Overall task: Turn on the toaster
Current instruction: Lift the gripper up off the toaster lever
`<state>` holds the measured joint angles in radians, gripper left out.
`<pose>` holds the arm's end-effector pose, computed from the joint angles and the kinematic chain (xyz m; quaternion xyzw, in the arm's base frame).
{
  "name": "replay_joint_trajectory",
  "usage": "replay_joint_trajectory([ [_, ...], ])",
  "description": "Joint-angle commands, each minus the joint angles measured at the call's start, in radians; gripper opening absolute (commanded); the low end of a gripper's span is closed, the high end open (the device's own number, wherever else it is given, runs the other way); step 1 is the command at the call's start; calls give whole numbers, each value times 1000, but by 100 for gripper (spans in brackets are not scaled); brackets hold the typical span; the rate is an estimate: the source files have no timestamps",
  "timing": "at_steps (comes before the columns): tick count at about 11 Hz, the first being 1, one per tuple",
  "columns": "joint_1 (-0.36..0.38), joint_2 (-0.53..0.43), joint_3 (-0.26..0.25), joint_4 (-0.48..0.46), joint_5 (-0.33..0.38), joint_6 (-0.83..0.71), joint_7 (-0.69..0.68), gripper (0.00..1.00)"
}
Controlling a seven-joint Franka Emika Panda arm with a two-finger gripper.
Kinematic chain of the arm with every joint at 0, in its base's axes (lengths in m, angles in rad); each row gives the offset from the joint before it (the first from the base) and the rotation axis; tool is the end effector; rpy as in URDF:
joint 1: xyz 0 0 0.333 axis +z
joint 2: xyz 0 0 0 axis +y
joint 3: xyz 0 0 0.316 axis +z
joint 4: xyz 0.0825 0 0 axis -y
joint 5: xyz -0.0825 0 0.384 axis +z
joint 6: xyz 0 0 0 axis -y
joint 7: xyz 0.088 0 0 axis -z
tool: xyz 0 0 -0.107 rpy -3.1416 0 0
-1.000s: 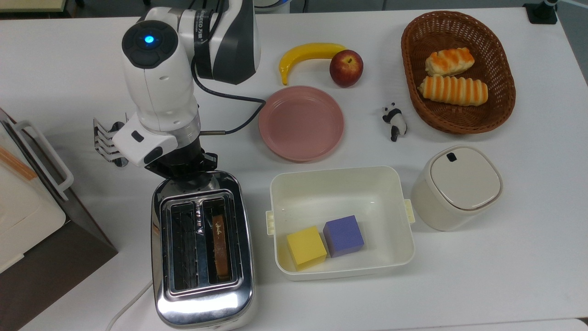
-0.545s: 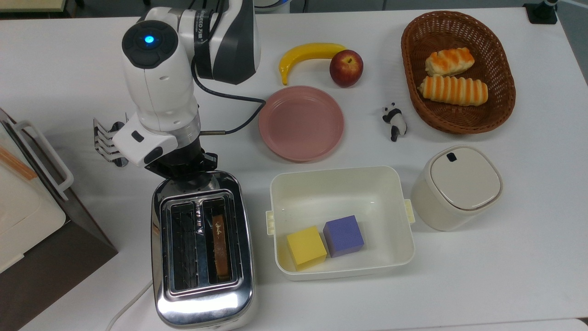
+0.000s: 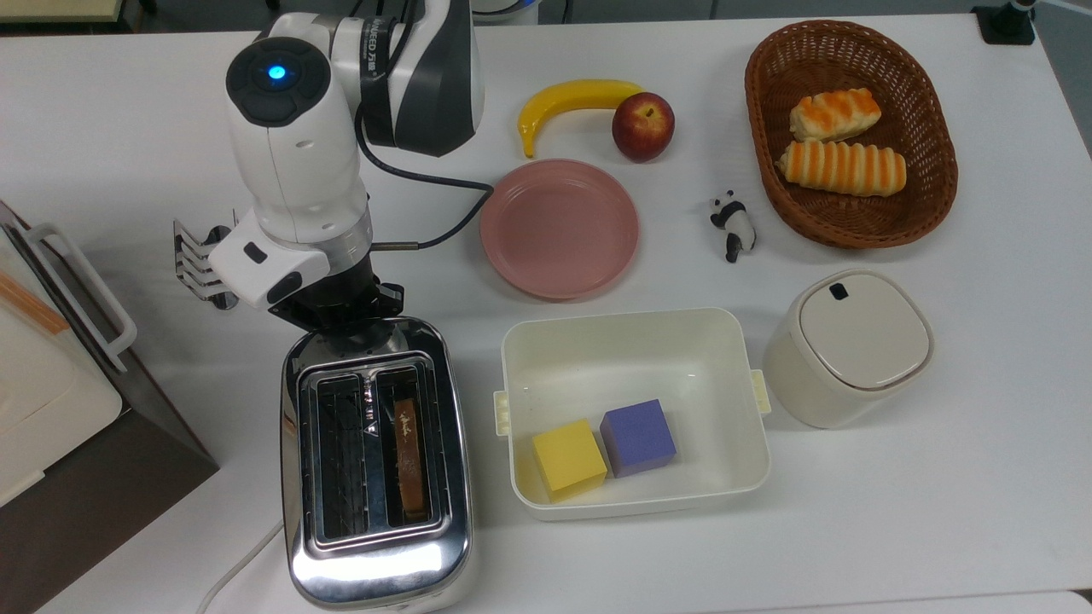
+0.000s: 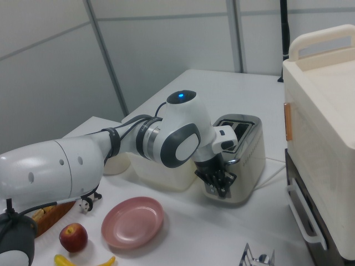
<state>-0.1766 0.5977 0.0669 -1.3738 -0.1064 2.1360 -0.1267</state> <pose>0.7300 -0.0955 0.3836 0.9958 0.0258 0.0789 0.0384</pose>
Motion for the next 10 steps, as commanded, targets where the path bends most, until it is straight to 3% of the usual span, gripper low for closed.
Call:
replay_joint_trajectory([
  [1,9,-1,-10,-15,-22,25,-2,0],
  [4,11,-64,-9,-16,-15,9,-1,0],
  [10,38,-197,2,-16,-9,-186,-1,0],
])
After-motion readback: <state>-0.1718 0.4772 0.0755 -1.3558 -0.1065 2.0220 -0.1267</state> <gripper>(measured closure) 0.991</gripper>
